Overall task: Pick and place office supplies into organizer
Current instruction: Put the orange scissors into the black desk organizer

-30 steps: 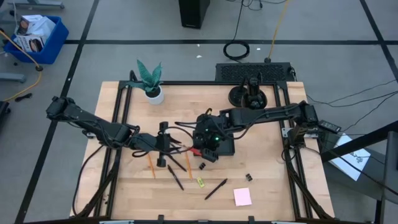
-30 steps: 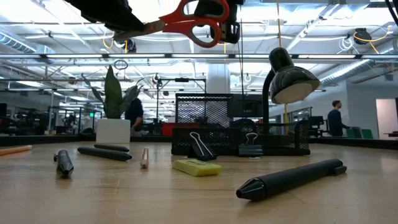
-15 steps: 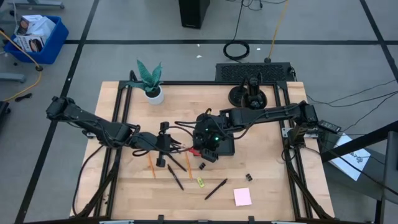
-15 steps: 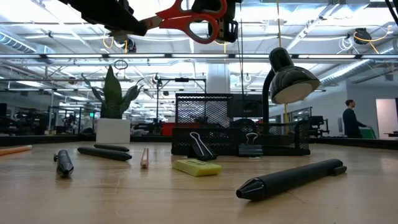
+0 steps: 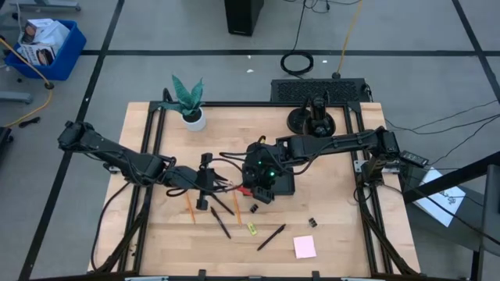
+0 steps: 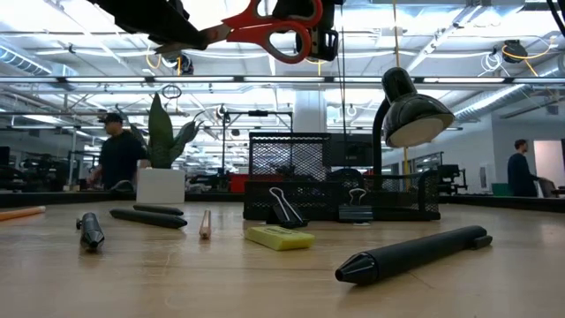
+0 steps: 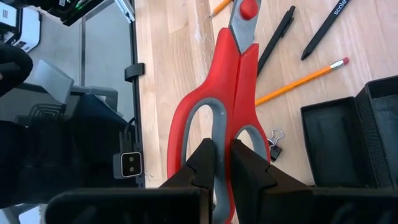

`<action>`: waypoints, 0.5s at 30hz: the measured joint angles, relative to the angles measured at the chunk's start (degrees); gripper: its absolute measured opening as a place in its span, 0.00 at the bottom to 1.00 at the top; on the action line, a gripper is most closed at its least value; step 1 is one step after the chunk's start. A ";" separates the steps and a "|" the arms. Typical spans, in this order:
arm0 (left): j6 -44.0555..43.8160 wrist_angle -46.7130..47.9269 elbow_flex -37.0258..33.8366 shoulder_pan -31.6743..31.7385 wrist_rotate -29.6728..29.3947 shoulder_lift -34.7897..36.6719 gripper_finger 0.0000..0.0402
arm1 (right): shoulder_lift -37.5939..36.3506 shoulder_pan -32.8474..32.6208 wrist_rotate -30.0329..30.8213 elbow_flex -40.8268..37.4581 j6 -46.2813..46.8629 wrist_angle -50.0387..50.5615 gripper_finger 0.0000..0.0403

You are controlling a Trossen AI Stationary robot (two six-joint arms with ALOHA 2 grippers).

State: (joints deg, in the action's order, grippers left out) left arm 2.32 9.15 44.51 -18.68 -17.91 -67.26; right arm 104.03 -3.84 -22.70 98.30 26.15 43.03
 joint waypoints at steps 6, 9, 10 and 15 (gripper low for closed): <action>-2.08 0.09 0.00 1.26 1.45 0.00 0.22 | 0.00 0.00 -0.02 0.00 0.15 -1.14 0.05; -2.38 0.54 0.00 1.98 3.68 0.00 0.15 | 0.00 0.00 -0.05 0.00 0.11 -1.36 0.05; -2.11 0.85 0.00 2.04 4.62 -0.02 0.11 | 0.00 0.02 -0.13 0.00 -0.04 -1.31 0.05; -0.43 1.11 0.00 1.90 7.45 -0.04 0.03 | 0.00 0.02 -1.41 0.02 0.01 -1.44 0.05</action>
State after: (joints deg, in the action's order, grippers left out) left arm 1.89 10.26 44.51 -16.79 -10.46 -67.31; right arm 104.03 -3.82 -24.11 98.32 26.16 41.58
